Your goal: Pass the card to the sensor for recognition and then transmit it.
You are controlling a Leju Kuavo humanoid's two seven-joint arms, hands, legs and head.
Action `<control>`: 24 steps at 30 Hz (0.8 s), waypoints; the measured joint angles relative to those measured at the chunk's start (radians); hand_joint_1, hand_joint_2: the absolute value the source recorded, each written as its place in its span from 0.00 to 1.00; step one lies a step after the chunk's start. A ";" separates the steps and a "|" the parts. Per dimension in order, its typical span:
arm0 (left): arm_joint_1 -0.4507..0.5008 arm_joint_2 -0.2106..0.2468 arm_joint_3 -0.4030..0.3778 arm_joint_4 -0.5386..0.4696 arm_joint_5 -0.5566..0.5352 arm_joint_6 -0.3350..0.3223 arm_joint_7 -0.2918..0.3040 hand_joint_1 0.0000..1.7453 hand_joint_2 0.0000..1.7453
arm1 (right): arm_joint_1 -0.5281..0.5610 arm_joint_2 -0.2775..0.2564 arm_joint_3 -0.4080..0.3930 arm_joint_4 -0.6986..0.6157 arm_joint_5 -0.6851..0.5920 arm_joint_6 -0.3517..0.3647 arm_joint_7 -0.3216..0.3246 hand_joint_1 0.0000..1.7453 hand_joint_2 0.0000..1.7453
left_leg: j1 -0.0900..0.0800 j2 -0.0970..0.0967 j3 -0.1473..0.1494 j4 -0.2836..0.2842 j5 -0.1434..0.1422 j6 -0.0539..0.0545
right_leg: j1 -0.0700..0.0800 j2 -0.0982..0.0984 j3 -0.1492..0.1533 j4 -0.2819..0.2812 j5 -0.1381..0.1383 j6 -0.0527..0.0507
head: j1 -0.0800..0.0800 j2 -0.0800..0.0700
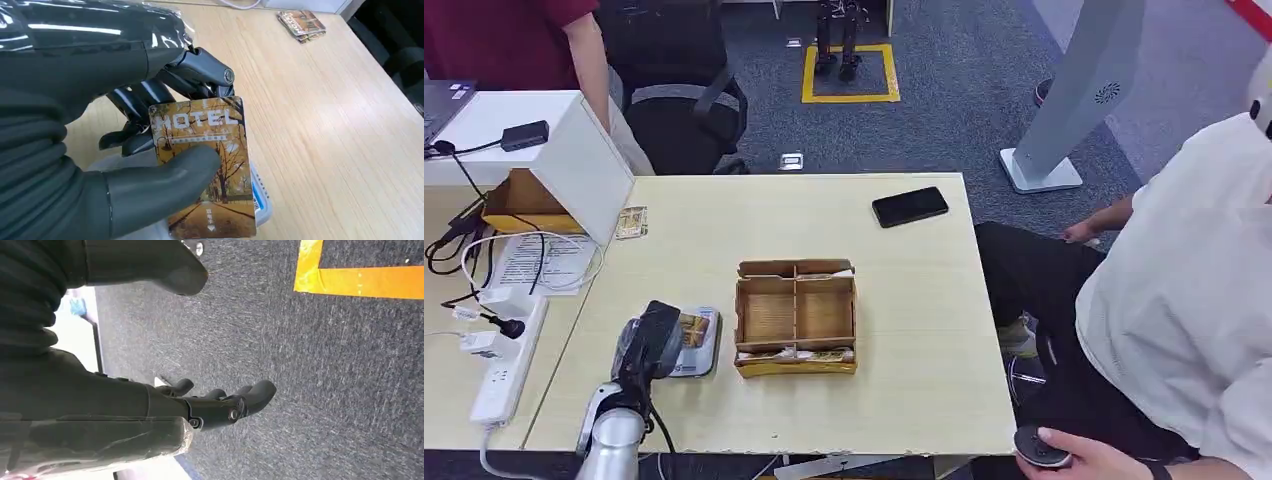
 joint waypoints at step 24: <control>-0.035 0.000 0.087 0.092 -0.135 0.098 0.046 1.00 1.00 | -0.001 0.000 0.008 0.000 0.000 -0.005 -0.006 0.00 1.00 | 0.000 0.000 0.001 0.000 0.000 0.000 | 0.000 0.000 0.001 0.000 0.000 0.000 | 0.000 0.000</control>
